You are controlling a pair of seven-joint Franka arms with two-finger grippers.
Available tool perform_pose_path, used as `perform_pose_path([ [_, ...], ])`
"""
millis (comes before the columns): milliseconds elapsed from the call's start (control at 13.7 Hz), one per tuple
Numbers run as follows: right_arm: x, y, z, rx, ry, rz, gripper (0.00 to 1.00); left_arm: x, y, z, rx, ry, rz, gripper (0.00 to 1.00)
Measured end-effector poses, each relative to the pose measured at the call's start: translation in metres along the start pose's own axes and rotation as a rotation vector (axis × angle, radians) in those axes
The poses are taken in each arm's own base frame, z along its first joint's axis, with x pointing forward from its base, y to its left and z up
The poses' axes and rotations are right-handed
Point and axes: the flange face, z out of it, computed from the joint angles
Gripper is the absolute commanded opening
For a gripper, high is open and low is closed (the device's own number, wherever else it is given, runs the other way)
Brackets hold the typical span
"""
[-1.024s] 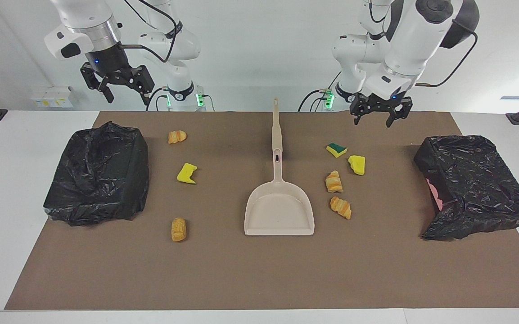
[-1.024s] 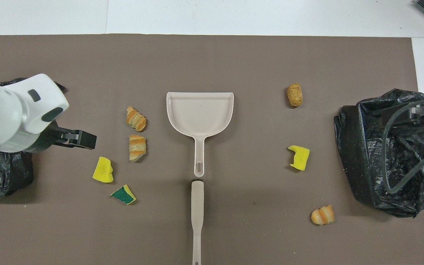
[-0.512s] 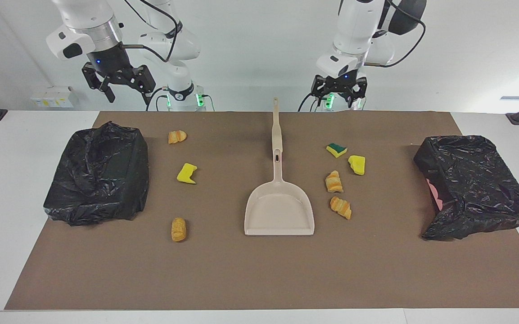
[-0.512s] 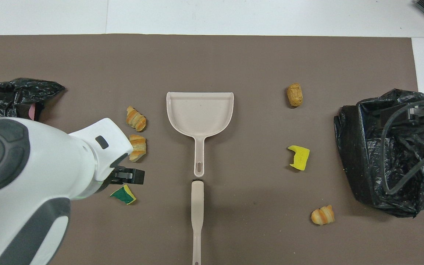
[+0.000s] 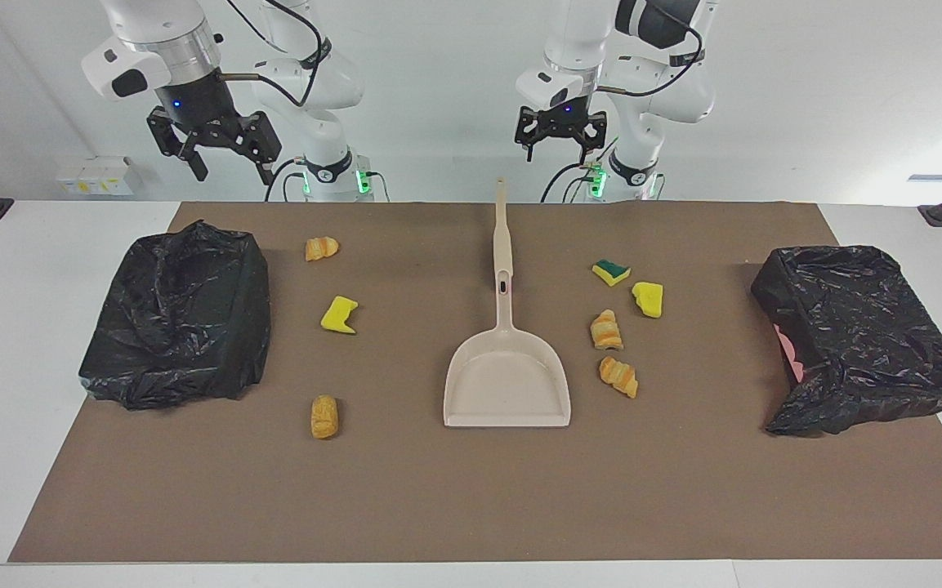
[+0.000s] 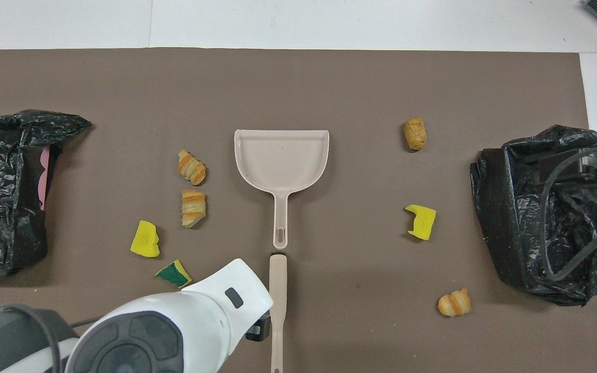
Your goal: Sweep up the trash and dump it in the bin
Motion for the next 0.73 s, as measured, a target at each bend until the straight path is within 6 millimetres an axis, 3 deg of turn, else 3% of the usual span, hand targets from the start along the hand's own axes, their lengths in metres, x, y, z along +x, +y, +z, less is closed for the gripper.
perform_pose_path([
  [219, 0.006, -0.008, 0.009, 0.030, 0.016, -0.003, 1.00, -0.018, 0.017, 0.029, -0.009, -0.011, 0.020, 1.00],
  [366, 0.016, -0.024, 0.026, 0.043, 0.038, -0.008, 1.00, -0.030, 0.027, 0.052, -0.007, -0.010, 0.031, 1.00],
  [512, 0.028, -0.051, 0.050, 0.056, 0.057, -0.022, 1.00, -0.041, 0.038, 0.079, -0.004, -0.005, 0.040, 1.00],
  [731, 0.032, -0.109, 0.088, 0.062, 0.034, 0.010, 1.00, -0.060, 0.054, 0.117, -0.003, 0.008, 0.053, 1.00],
])
